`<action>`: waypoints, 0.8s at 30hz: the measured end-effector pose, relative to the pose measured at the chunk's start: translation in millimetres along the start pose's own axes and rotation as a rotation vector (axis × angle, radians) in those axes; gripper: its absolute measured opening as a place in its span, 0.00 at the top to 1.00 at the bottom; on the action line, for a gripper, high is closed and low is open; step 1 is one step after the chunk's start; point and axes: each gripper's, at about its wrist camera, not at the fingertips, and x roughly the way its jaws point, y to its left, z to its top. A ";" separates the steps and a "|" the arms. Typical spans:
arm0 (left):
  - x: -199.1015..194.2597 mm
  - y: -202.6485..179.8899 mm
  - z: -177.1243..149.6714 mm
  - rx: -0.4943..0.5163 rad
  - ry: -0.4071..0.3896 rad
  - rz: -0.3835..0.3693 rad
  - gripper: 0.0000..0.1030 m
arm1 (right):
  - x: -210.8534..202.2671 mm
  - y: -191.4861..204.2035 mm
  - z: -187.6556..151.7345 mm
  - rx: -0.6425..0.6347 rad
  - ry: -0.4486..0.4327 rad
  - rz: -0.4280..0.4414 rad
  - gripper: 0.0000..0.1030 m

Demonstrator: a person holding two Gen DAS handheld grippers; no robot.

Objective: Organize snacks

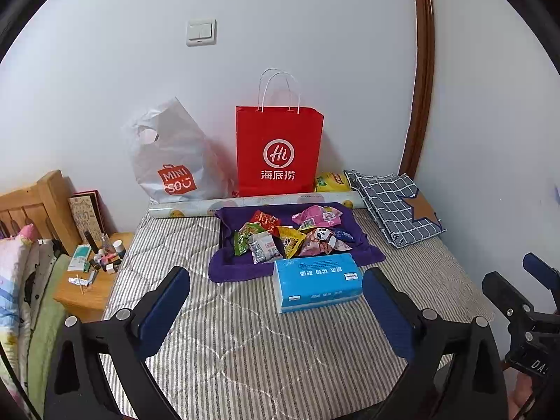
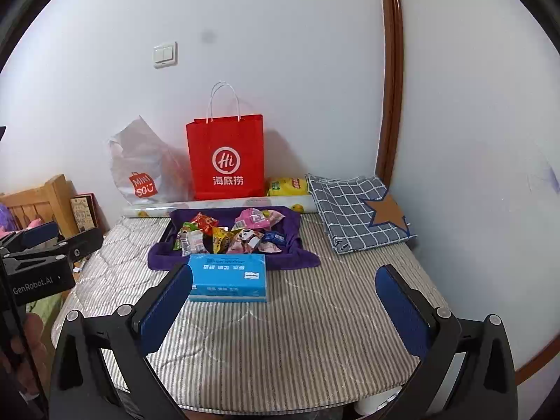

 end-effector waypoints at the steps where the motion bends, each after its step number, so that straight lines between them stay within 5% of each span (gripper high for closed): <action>1: -0.9 -0.7 -0.7 0.002 -0.003 0.005 0.03 | -0.8 -0.6 0.0 0.005 -0.002 0.002 0.00; 24: 0.7 0.7 -5.4 -0.010 0.014 0.008 0.03 | -7.8 -1.2 -1.1 0.012 -0.016 -0.006 0.00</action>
